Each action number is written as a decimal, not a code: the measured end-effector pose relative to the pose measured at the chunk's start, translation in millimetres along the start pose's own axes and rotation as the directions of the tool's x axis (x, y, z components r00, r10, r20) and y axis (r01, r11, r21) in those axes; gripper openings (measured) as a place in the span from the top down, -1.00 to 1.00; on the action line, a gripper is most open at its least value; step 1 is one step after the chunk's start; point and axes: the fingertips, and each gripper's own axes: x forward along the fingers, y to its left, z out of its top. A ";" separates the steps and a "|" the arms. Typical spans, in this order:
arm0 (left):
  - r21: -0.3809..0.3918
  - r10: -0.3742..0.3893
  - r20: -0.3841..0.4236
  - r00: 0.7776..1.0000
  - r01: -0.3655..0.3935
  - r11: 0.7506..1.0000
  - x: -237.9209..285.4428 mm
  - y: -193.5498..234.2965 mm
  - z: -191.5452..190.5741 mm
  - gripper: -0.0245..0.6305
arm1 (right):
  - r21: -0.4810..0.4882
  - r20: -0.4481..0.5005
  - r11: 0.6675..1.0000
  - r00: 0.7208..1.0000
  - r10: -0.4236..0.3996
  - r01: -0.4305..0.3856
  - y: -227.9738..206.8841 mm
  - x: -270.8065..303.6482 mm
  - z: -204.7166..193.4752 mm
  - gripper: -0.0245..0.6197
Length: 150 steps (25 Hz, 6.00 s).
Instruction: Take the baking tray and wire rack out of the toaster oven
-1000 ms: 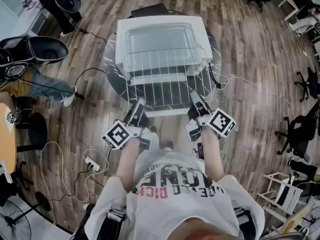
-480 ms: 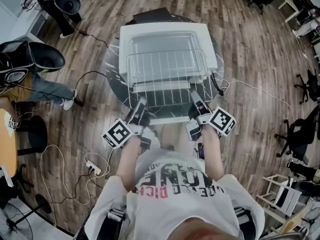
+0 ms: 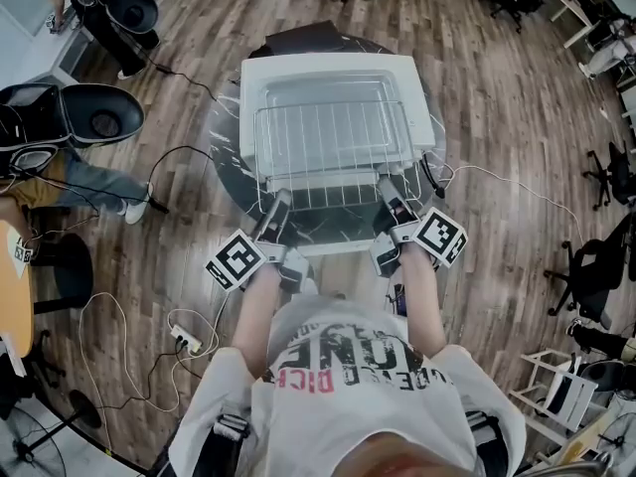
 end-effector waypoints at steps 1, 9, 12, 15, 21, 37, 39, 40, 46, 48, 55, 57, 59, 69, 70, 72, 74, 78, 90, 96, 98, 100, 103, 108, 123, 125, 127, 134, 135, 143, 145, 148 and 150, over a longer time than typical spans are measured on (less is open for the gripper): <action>-0.001 -0.001 0.003 1.000 0.001 1.000 2.5 0.3 3.0 0.88 | -0.001 0.000 1.000 1.000 -0.001 0.001 0.7 3.5 1.3 0.91; -0.015 -0.011 0.009 1.000 0.011 1.000 20.4 3.2 23.0 0.87 | 0.011 -0.012 1.000 1.000 -0.002 0.002 4.7 27.3 8.6 0.91; -0.020 -0.019 0.002 1.000 0.019 1.000 25.4 4.6 26.3 0.87 | 0.016 -0.009 1.000 1.000 0.005 -0.005 3.8 32.4 10.6 0.91; -0.022 -0.025 -0.001 1.000 0.025 0.999 30.7 5.1 30.1 0.87 | 0.018 -0.005 1.000 1.000 0.008 -0.008 3.6 38.7 13.9 0.91; -0.014 -0.033 0.002 0.999 0.033 0.999 44.2 6.4 41.4 0.87 | 0.015 0.006 1.000 1.000 0.015 -0.015 4.3 53.9 21.1 0.91; 0.001 -0.047 0.002 0.999 0.047 0.999 52.8 5.2 47.0 0.87 | 0.022 0.019 0.999 0.999 0.029 -0.029 4.4 63.0 26.1 0.91; 0.011 -0.049 0.004 0.999 0.049 0.999 53.5 5.9 47.8 0.87 | 0.018 0.019 0.999 0.999 0.038 -0.039 4.5 64.6 26.1 0.91; 0.020 -0.052 0.005 0.999 0.051 0.998 53.3 4.7 47.9 0.87 | 0.010 0.021 0.999 0.999 0.046 -0.046 6.0 64.2 26.7 0.91; 0.039 -0.085 0.011 0.996 0.084 0.996 51.6 -3.0 48.5 0.41 | -0.030 0.022 0.997 0.997 0.070 -0.069 11.5 57.8 30.0 0.43; 0.040 -0.085 0.020 0.996 0.084 0.996 49.6 -2.6 49.0 0.39 | -0.037 0.023 0.997 0.997 0.073 -0.072 11.3 54.8 31.2 0.38; 0.041 -0.075 0.034 0.997 0.074 0.996 36.3 -1.4 43.3 0.36 | -0.045 0.022 0.995 0.996 0.084 -0.083 10.1 39.7 28.4 0.32; 0.043 -0.072 0.034 0.997 0.070 0.997 31.8 -1.5 39.7 0.36 | -0.044 0.024 0.996 0.996 0.080 -0.079 8.1 33.0 27.6 0.32; 0.041 -0.070 0.035 0.997 0.068 0.997 28.0 -1.1 36.9 0.36 | -0.035 0.029 0.997 0.997 0.067 -0.066 5.0 26.2 26.6 0.32; 0.041 -0.059 0.030 0.998 0.058 0.997 10.9 -0.3 13.3 0.36 | -0.034 0.043 0.998 0.997 0.061 -0.059 -8.0 -3.8 21.7 0.32; 0.039 -0.055 0.028 0.998 0.054 0.998 8.0 -1.0 9.9 0.36 | -0.037 0.043 0.998 0.997 0.060 -0.059 -7.9 -8.4 20.2 0.32; 0.037 -0.048 0.022 0.999 0.047 0.998 1.6 -3.7 2.1 0.37 | -0.051 0.043 0.997 0.997 0.060 -0.057 -6.5 -19.3 16.8 0.32; 0.040 -0.056 0.015 0.998 0.055 0.998 -3.1 -8.6 -5.9 0.40 | -0.079 0.040 0.995 0.997 0.066 -0.063 -3.8 -29.6 12.0 0.35; 0.121 -0.052 0.007 0.999 0.051 0.991 -8.9 -16.4 -20.4 0.63 | -0.162 0.044 0.982 0.994 0.103 -0.095 3.3 -45.1 3.4 0.66; 0.705 0.034 0.048 0.998 -0.058 0.707 -34.4 -60.6 -61.7 0.92 | -0.545 0.101 0.838 0.990 0.094 -0.024 22.7 -105.0 -11.0 0.91; 0.819 0.031 0.065 0.997 -0.071 0.569 -53.2 -83.4 -90.6 0.92 | -0.700 0.127 0.714 0.984 0.122 0.002 37.0 -139.1 -22.8 0.92; 0.852 0.032 0.074 0.997 -0.080 0.517 -58.7 -89.3 -99.3 0.92 | -0.733 0.129 0.680 0.984 0.122 0.012 39.2 -145.2 -27.9 0.92; 0.886 0.033 0.084 0.996 -0.090 0.454 -64.4 -94.2 -107.9 0.92 | -0.770 0.125 0.638 0.985 0.117 0.022 41.6 -150.9 -35.2 0.92; 0.909 0.022 0.091 0.996 -0.092 0.406 -74.9 -101.1 -121.0 0.92 | -0.823 0.112 0.567 0.987 0.118 0.026 50.7 -163.7 -48.2 0.92; 0.911 0.010 0.078 0.997 -0.076 0.405 -90.6 -106.6 -137.8 0.92 | -0.868 0.088 0.496 0.983 0.163 -0.005 71.9 -183.4 -65.4 0.92; 0.914 -0.034 0.009 0.999 0.005 0.405 -119.5 -120.8 -185.1 0.92 | -0.888 0.011 0.453 0.979 0.204 -0.084 83.9 -221.4 -111.4 0.92; 0.915 -0.038 0.002 0.999 0.013 0.403 -120.5 -122.0 -187.8 0.92 | -0.891 0.013 0.446 0.978 0.208 -0.083 86.1 -221.1 -110.9 0.92; 0.916 -0.042 0.004 0.999 0.013 0.401 -121.1 -123.3 -187.5 0.92 | -0.892 0.022 0.446 0.978 0.208 -0.075 87.4 -221.0 -107.8 0.92; 0.913 -0.039 0.032 0.999 -0.013 0.408 -124.4 -121.2 -179.8 0.91 | -0.890 0.012 0.449 0.979 0.203 -0.082 85.3 -221.1 -111.8 0.92; 0.912 -0.039 0.034 0.999 -0.015 0.409 -124.6 -120.4 -180.1 0.92 | -0.890 0.011 0.448 0.979 0.202 -0.082 84.4 -221.1 -112.2 0.92; 0.910 -0.030 0.035 0.999 -0.019 0.415 -125.8 -118.7 -189.9 0.92 | -0.880 0.019 0.468 0.980 0.197 -0.077 76.1 -226.6 -108.0 0.92; 0.908 -0.026 0.036 0.999 -0.022 0.418 -125.9 -117.0 -191.0 0.92 | -0.878 0.017 0.472 0.981 0.195 -0.079 73.8 -227.3 -108.7 0.92; 0.907 -0.020 0.038 0.999 -0.026 0.420 -126.5 -114.7 -192.2 0.92 | -0.873 0.017 0.480 0.981 0.193 -0.079 70.9 -228.4 -109.5 0.92; 0.907 -0.018 0.041 0.999 -0.029 0.420 -126.8 -114.1 -192.8 0.92 | -0.873 0.018 0.482 0.982 0.189 -0.077 69.3 -228.6 -109.0 0.92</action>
